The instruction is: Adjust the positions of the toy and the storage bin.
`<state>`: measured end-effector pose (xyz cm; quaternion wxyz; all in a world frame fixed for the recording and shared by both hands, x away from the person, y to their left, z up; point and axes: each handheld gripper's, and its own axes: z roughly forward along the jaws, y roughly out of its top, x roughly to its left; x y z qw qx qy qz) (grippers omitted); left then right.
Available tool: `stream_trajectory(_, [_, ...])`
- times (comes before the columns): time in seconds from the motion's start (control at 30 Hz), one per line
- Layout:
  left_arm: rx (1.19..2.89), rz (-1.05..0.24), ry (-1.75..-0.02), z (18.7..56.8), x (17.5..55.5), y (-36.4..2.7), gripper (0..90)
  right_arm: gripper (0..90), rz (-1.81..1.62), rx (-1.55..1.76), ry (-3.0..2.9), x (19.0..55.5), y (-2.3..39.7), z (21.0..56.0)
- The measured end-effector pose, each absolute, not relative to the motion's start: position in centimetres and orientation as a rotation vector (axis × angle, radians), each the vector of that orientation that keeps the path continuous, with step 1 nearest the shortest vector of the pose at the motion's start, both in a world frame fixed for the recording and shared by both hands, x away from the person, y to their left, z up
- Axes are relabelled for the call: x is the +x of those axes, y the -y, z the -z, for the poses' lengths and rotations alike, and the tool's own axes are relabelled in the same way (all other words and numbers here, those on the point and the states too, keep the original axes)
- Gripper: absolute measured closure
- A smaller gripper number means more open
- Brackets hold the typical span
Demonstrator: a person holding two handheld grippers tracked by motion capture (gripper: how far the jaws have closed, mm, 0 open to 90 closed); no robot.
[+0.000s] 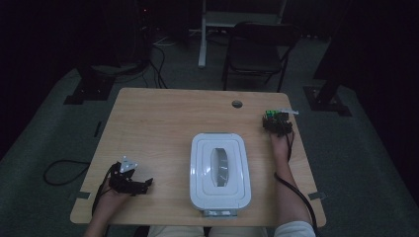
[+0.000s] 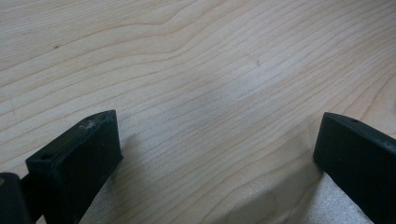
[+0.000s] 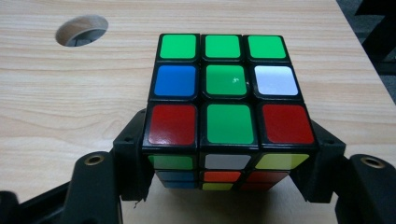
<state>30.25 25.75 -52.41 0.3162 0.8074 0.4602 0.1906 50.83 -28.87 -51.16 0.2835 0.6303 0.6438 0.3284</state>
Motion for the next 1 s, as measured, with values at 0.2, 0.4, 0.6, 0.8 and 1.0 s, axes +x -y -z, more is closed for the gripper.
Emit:
stream_trajectory(0.2, [2.126,-0.501,-1.213,52.4,30.3,-25.7,1.5,33.9,-0.986,1.656,-1.737,48.9,29.2,49.9])
stream_trajectory(0.4, [2.125,-0.502,-1.213,52.4,30.3,-25.7,1.5,33.9,-0.994,1.6,-1.765,46.0,29.4,49.1])
stream_trajectory(0.6, [2.126,-0.501,-1.213,52.4,30.3,-25.8,1.5,33.9,-1.001,1.547,-1.776,42.8,29.7,48.7])
stream_trajectory(0.8, [2.124,-0.502,-1.215,52.4,30.3,-25.7,1.5,33.8,-0.992,1.523,-1.796,39.3,30.1,48.8])
stream_trajectory(1.0, [2.124,-0.502,-1.217,52.4,30.3,-25.8,1.5,33.9,-0.962,1.493,-1.827,35.6,30.4,49.1])
